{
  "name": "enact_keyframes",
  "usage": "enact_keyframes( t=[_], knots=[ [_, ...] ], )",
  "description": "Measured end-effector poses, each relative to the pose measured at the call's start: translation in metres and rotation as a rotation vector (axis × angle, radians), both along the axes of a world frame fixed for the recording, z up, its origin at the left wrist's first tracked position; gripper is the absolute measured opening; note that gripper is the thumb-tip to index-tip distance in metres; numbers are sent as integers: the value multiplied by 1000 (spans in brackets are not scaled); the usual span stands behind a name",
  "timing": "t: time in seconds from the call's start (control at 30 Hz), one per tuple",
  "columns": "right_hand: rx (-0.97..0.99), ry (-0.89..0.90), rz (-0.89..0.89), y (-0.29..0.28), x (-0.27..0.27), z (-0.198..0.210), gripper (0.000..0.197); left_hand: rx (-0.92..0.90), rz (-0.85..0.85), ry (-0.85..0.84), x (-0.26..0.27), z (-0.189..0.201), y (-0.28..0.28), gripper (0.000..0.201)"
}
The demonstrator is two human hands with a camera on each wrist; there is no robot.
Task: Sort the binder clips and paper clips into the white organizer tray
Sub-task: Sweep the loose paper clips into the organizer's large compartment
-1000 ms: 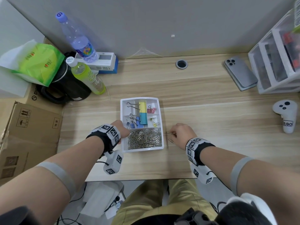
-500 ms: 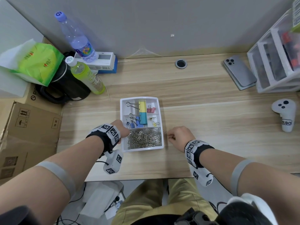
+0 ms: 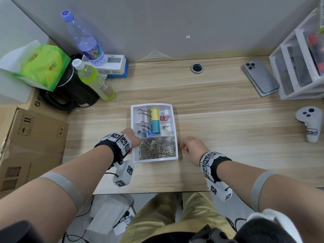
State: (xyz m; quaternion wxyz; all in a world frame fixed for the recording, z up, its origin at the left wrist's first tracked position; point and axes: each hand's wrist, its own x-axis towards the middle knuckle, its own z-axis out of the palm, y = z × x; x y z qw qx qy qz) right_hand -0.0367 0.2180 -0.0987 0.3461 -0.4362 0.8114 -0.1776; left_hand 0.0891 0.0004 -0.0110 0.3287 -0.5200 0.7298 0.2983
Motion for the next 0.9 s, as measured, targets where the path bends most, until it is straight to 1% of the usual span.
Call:
enact_keyframes(
  t=[0.1,0.23,0.33,0.43,0.53,0.6,0.63,0.7,0.77,0.83,0.9],
  knots=[
    [-58,-15,-7,-1,0,1,25,0,-8,-3,0,0,0,30],
    [-124,-85,-148,-7,-3,8,23,0,-10,-9,0,0,-1,29],
    [-196,-188,-251,-21,0,20,22,4,-7,-6,-1,1,-1,29],
    [-211,-292,-203,-40,17,32,17,5,-10,-9,0,1,-1,28],
    [-192,-337,-112,-50,36,35,21,12,-5,-7,0,2,-1,26],
    [-211,-268,-89,-50,38,32,21,12,-5,-3,0,2,0,26],
    [-222,-212,-114,-48,35,31,20,13,-6,-2,0,2,-1,27],
    [-235,-113,-240,-43,19,26,18,13,-8,-2,0,1,-1,27],
    [-220,-34,-347,-35,-2,17,21,17,-4,-4,0,0,-2,27],
    [-149,-2,-350,-28,-15,8,27,17,-2,-8,0,0,-2,26],
    [-87,-19,-309,-25,-17,1,36,22,8,-5,0,0,-2,26]
  ],
)
